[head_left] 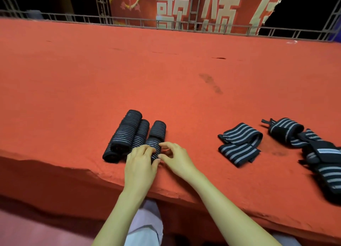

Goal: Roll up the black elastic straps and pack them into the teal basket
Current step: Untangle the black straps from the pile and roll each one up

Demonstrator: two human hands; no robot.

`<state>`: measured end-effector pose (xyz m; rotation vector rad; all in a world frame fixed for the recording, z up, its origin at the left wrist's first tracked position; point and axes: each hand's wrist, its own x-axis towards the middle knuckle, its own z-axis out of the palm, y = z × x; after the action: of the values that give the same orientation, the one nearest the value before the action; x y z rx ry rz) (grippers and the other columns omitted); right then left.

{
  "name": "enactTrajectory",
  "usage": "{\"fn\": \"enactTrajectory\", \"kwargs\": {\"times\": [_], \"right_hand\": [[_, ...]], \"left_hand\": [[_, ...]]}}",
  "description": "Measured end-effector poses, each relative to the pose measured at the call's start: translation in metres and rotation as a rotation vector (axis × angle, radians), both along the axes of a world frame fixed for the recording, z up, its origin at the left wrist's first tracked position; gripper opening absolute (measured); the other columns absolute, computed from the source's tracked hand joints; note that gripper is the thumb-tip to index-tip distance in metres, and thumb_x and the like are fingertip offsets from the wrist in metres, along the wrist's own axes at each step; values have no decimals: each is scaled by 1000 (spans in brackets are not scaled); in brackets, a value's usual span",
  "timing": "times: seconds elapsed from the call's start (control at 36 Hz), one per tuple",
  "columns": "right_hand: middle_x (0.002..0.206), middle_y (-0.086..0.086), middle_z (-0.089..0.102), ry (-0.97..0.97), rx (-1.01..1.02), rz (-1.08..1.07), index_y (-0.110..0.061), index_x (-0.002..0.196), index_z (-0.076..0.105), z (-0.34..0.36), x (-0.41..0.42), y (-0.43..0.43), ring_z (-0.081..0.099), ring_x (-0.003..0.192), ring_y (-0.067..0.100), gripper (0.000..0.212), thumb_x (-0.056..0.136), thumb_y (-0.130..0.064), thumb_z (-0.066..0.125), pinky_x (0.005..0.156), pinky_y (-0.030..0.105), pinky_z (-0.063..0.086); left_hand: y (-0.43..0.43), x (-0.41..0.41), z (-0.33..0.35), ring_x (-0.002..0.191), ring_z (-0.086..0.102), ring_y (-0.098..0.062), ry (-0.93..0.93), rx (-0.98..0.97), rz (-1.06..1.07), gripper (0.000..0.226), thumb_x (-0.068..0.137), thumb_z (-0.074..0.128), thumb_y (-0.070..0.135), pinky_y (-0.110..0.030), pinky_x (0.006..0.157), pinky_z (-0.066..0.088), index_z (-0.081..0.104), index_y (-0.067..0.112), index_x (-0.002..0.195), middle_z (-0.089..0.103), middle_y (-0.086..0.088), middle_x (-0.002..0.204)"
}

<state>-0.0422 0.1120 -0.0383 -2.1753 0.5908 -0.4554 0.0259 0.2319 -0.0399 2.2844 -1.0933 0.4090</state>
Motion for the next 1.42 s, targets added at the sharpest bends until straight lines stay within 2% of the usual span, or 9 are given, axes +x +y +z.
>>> {"fn": "enactTrajectory", "kwargs": {"times": [0.28, 0.42, 0.5, 0.61, 0.86, 0.97, 1.19, 1.36, 1.42], "right_hand": [[121, 2, 57, -38, -226, -69, -16, 121, 61, 22, -61, -46, 51, 114, 14, 34, 88, -17, 65, 94, 13, 29], [121, 5, 57, -6, -277, -246, -11, 122, 61, 28, -120, -88, 49, 119, 16, 34, 88, -18, 65, 97, 15, 28], [120, 9, 57, 27, -263, -390, -11, 122, 60, 20, -148, -114, 49, 119, 24, 37, 87, -19, 67, 101, 26, 32], [129, 11, 46, 78, -186, -545, -13, 131, 51, 11, -173, -136, 40, 124, 28, 45, 88, -21, 65, 104, 27, 26], [141, 15, 37, 52, 6, -672, -16, 143, 34, -4, -169, -163, 31, 133, 31, 59, 92, -30, 59, 109, 35, 24], [144, 7, 38, 105, -121, -705, -18, 144, 31, -18, -159, -163, 32, 135, 24, 70, 87, -45, 61, 112, 37, 25], [133, 13, 43, 66, -268, -929, -7, 134, 38, -27, -152, -164, 30, 132, 30, 79, 77, -52, 69, 115, 43, 18], [120, 1, 56, 37, -135, -836, -14, 129, 40, -19, -158, -160, 40, 128, 20, 67, 83, -61, 57, 117, 41, 12], [108, -8, 56, -47, -60, -763, -19, 128, 39, -17, -160, -159, 47, 116, 14, 62, 83, -55, 62, 115, 42, 20]], "left_hand": [[-38, -27, 19, 91, 59, -31, 32, -35, -131, 28, 71, 79, 14, -41, 81, 47, 68, 12, 97, 65, -4, 98], [-86, -62, 28, 106, 52, -24, 145, -60, -323, 26, 82, 69, 20, -30, 95, 36, 65, 14, 107, 61, -3, 110], [-118, -84, 28, 112, 49, -21, 191, -48, -439, 28, 85, 66, 24, -24, 96, 30, 63, 16, 112, 57, -2, 115], [-157, -103, 24, 118, 44, -20, 270, 23, -513, 35, 87, 62, 25, -21, 98, 28, 58, 15, 121, 52, -1, 122], [-216, -94, -1, 124, 41, -29, 530, 142, -373, 41, 93, 53, 23, -34, 108, 27, 46, 14, 133, 49, -13, 130], [-232, -82, -4, 127, 35, -29, 564, 188, -324, 60, 85, 64, 36, -32, 105, 25, 42, 16, 138, 46, -10, 135], [-230, -80, -24, 108, 50, -19, 468, -66, -398, 38, 85, 66, 37, -30, 97, 39, 60, 14, 115, 54, -2, 114], [-226, -83, -21, 92, 47, -14, 413, -279, -401, 19, 89, 61, 39, -12, 78, 31, 60, 21, 93, 59, 6, 91], [-224, -82, -21, 91, 48, -12, 432, -332, -403, 14, 89, 61, 38, -9, 79, 31, 59, 24, 90, 59, 6, 90]]}}
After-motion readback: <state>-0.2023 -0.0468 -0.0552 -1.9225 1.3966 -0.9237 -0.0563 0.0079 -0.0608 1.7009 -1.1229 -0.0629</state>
